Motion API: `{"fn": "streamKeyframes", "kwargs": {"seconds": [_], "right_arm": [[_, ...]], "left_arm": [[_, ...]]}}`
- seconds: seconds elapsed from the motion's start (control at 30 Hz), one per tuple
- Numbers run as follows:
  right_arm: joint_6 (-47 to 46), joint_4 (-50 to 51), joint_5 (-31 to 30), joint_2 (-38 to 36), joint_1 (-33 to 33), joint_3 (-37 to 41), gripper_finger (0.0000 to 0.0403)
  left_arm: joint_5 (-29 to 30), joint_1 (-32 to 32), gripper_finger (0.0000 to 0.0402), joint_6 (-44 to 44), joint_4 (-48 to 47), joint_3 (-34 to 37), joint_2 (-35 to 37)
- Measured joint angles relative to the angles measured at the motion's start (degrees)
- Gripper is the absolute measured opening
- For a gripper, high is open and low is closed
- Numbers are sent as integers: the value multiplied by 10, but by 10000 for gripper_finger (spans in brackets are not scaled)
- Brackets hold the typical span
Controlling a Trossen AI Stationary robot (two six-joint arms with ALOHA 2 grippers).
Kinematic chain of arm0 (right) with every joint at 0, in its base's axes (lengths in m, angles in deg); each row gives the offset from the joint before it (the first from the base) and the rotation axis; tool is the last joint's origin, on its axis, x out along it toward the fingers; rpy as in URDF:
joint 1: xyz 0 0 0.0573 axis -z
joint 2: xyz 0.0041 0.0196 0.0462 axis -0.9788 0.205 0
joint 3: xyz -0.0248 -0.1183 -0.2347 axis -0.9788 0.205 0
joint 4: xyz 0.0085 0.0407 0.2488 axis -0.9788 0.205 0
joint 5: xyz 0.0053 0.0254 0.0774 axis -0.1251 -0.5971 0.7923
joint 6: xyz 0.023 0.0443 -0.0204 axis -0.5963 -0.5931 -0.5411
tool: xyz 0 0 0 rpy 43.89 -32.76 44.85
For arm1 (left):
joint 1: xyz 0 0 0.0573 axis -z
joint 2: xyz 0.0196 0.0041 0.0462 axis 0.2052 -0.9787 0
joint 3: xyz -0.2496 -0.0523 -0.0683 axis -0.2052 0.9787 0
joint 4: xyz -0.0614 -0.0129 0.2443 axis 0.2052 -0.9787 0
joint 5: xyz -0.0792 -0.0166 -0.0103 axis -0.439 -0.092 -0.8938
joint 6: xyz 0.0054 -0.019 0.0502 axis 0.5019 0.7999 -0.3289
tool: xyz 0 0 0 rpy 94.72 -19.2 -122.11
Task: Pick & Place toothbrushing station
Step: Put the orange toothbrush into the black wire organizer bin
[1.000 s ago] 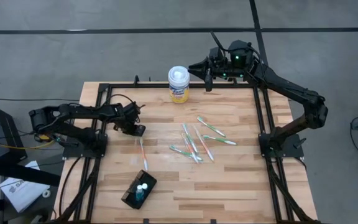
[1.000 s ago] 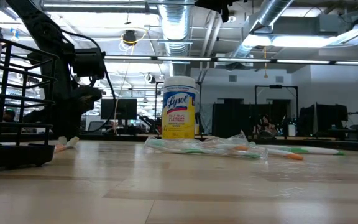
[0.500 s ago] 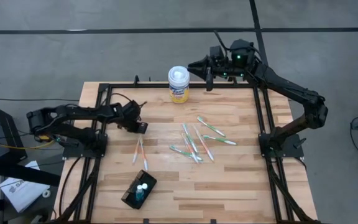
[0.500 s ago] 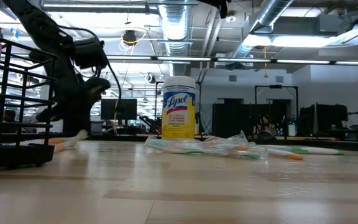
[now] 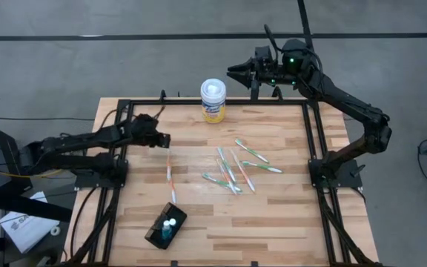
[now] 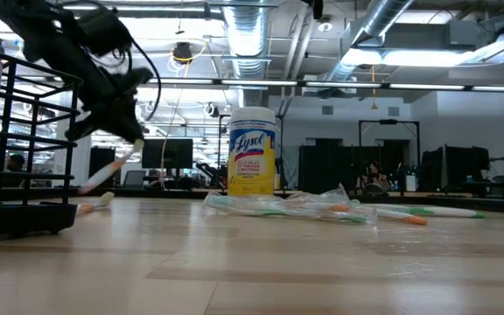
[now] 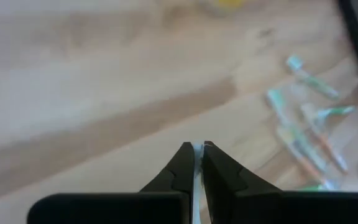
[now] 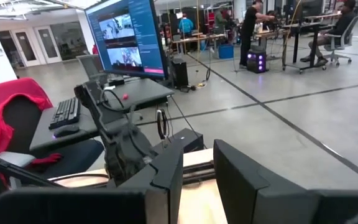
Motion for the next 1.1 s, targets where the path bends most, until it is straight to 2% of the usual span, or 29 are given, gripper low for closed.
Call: {"fn": "streamKeyframes", "kwargs": {"seconds": [0.1, 0.23, 0.43, 0.57, 0.67, 0.77, 0.9, 1.1], "right_arm": [[0, -2, 0, 0, 3, 0, 82], [0, -19, 0, 0, 8, 0, 82], [-9, -32, -2, 0, 6, 0, 82], [-26, -42, -17, 0, 2, 0, 82], [-30, -58, -32, 0, -8, 0, 82], [-49, -83, -36, 0, -19, 0, 82], [-63, -108, -37, 0, -37, 0, 82], [-65, -111, -64, 0, -66, 0, 82]], "left_arm": [[19, 1, 6, -23, 2, 0, 50], [33, 27, 6, -105, 9, 0, 117], [75, 80, 6, -184, 87, 0, 212], [78, 109, 6, -230, 181, -1, 259], [52, 134, 6, -253, 224, -1, 282], [-6, 162, 6, -244, 240, -1, 295], [-97, 209, 6, -220, 275, -1, 293], [-175, 284, 6, -208, 353, -1, 278]]}}
